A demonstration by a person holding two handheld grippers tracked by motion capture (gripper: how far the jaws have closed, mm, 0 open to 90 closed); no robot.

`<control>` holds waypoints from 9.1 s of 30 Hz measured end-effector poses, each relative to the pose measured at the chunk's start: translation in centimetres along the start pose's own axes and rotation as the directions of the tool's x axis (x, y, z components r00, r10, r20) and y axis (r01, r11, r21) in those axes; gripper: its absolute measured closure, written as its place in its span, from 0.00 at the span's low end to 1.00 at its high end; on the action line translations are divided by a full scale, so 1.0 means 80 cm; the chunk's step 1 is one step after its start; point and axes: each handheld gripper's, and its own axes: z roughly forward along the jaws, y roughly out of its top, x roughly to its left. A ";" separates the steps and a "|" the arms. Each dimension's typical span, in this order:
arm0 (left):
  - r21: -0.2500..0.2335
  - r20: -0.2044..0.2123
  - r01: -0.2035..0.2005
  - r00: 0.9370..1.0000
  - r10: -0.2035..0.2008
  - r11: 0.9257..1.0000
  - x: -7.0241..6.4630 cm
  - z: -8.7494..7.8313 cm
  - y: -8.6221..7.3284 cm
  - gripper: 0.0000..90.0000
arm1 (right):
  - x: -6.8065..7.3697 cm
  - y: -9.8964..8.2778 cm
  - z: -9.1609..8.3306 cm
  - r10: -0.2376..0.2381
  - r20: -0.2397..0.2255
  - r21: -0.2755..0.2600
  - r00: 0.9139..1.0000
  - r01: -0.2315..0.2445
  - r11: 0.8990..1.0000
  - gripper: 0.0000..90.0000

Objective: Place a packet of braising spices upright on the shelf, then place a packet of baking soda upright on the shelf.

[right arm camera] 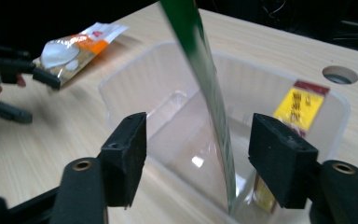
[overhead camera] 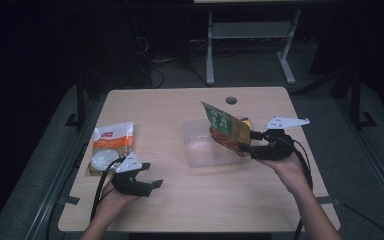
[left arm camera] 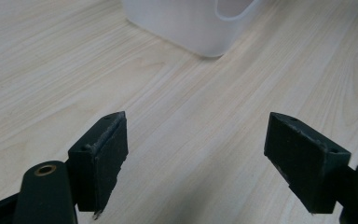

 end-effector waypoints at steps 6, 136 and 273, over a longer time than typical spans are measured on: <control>0.023 0.026 0.018 0.999 -0.019 1.000 0.002 -0.002 -0.001 0.23 | 0.000 -0.025 -0.013 -0.022 0.003 0.021 1.000 0.022 1.000 0.34; -0.276 0.166 0.282 0.956 -0.243 0.919 0.082 -0.095 0.038 1.00 | 0.052 -0.075 0.033 -0.088 -0.237 0.078 0.968 0.110 0.991 0.40; 0.013 0.127 0.060 0.990 -0.061 0.998 -0.003 -0.005 0.005 0.18 | 0.066 0.110 0.032 -0.316 -0.135 -0.093 0.939 0.305 0.948 1.00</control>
